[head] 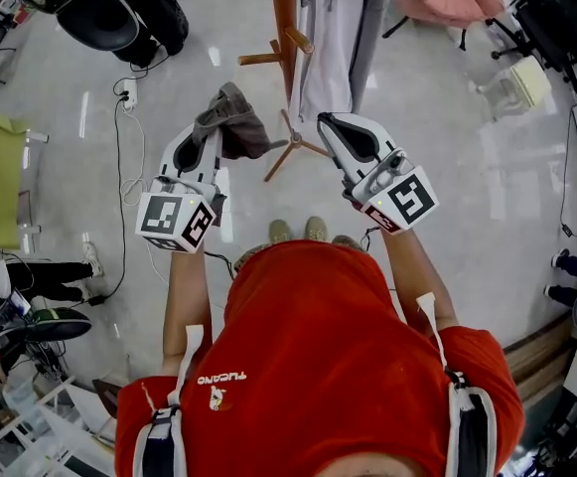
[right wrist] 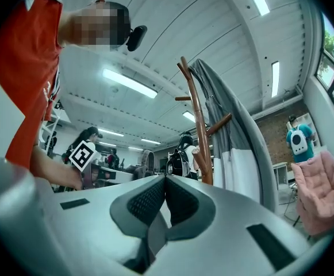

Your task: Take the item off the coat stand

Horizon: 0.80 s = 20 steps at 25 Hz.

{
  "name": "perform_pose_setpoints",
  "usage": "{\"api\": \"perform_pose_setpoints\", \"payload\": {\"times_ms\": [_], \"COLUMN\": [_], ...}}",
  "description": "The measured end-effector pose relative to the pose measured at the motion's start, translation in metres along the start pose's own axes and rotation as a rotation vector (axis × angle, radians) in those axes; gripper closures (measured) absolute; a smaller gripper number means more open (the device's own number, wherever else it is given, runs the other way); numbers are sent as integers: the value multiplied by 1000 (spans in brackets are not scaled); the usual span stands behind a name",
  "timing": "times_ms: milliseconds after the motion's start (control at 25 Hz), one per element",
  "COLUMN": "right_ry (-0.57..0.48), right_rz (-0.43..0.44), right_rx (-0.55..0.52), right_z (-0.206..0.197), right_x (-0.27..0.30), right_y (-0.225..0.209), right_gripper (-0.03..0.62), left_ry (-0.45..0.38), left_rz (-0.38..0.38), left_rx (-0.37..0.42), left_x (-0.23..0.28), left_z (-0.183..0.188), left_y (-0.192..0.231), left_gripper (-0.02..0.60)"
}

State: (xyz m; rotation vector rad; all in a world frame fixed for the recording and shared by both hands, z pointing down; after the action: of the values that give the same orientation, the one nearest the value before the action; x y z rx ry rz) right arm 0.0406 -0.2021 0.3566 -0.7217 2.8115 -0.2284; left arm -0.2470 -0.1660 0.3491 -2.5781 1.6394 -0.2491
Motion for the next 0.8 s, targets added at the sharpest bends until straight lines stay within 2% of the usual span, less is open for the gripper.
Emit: {"api": "perform_pose_setpoints", "payload": {"times_ms": [800], "right_ry": [1], "right_rz": [8], "right_rx": [25], "right_z": [-2], "right_x": [-4], "right_y": [-6], "right_gripper": [571], "left_ry": [15], "left_rz": [21], "left_rx": [0], "left_x": [0], "left_z": [-1], "left_y": [1], "left_gripper": [568]}}
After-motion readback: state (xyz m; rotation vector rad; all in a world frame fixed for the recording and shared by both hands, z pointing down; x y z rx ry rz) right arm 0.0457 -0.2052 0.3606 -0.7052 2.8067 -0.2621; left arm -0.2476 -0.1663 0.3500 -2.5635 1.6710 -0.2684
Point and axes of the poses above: the fingertips, and each gripper's own axes: x forward along the fingers, y to its left, z out of its top, the point moved 10 cm from there along -x, backward along the fingers, and after that the axes turned 13 degrees about x, right-handed, at the moved point
